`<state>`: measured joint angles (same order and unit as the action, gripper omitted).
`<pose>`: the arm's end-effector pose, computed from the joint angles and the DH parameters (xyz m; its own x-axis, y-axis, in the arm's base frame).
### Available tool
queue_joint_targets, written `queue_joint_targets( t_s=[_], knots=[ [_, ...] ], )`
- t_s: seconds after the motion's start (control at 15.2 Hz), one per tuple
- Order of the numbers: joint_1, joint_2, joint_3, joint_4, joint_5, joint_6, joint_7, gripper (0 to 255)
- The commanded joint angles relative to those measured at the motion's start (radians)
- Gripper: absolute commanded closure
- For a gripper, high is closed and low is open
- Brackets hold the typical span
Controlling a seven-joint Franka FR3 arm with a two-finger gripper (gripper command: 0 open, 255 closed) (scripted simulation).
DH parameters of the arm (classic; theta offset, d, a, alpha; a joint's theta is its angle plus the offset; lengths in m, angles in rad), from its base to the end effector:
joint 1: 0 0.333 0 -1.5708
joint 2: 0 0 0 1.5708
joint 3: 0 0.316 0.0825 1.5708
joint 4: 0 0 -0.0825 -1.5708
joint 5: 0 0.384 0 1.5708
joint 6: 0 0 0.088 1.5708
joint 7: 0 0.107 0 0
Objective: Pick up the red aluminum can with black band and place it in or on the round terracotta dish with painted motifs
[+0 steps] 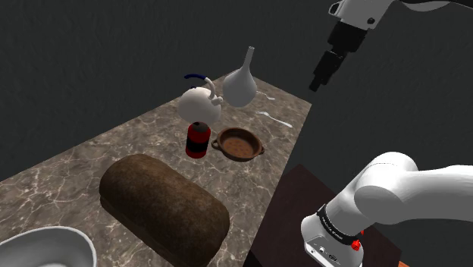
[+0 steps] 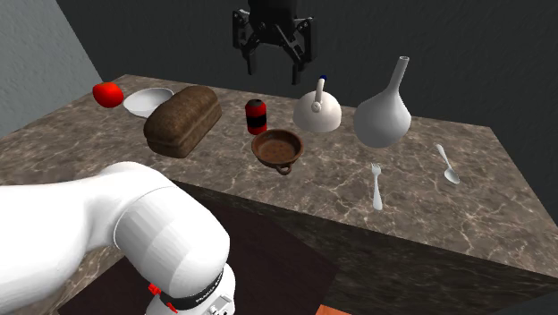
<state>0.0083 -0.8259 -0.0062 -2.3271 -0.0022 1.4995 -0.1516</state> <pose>0.2888 -0.0003 0.6097 0.9879 0.1549 -0.0013 0.1549 -0.9879 -0.0026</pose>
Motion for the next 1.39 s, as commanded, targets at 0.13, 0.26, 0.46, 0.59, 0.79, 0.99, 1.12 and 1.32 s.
queue_joint_targets(
  t_s=[0.13,0.26,0.46,0.59,0.79,0.99,1.12,1.32],
  knots=[
    [0.009,0.025,0.03,-0.028,0.022,0.054,0.034,0],
    [0.018,0.057,0.061,-0.051,0.043,0.109,0.067,0],
    [0.032,0.114,0.107,-0.075,0.071,0.192,0.115,0],
    [0.04,0.158,0.137,-0.085,0.087,0.249,0.147,0],
    [0.051,0.235,0.183,-0.089,0.106,0.332,0.195,0],
    [0.059,0.322,0.228,-0.08,0.118,0.414,0.244,0],
    [0.062,0.386,0.258,-0.067,0.12,0.467,0.278,0],
    [0.066,0.487,0.301,-0.038,0.113,0.541,0.332,0]
  ],
)
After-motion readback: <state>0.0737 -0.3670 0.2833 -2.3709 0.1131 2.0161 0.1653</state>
